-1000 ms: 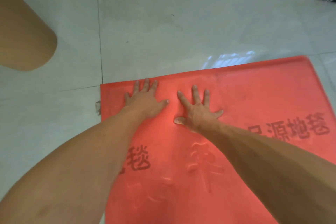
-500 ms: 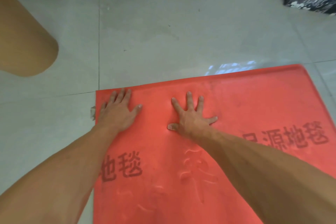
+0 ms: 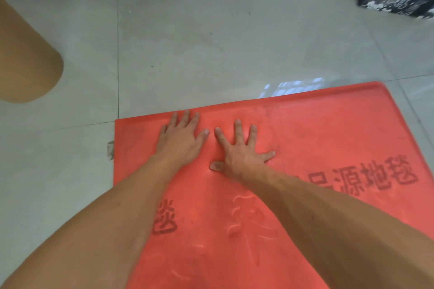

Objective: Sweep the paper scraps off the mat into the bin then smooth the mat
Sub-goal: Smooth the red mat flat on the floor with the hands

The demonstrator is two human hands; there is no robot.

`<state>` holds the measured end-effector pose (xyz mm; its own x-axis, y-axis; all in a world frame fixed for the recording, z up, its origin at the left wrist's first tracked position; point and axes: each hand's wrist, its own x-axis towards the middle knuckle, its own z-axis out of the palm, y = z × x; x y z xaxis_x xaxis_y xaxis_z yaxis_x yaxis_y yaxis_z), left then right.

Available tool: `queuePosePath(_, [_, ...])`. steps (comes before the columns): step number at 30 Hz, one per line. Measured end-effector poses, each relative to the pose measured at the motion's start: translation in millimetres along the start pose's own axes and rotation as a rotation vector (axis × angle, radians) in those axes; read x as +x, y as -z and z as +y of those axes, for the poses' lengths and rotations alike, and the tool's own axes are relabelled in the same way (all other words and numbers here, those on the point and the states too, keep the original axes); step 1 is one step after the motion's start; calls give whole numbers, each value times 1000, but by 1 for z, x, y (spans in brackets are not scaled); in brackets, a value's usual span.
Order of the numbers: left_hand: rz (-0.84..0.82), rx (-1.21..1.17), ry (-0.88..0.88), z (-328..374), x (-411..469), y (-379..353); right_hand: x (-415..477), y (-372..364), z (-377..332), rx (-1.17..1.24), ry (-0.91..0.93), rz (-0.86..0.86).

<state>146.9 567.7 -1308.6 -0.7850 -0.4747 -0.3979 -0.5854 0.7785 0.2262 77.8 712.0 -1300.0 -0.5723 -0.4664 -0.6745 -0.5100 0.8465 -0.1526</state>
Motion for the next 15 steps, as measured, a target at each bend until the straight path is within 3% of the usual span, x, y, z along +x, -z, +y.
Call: queuePosePath(15, [-28, 68, 183, -101, -18, 15, 0, 2, -1, -15, -13, -6])
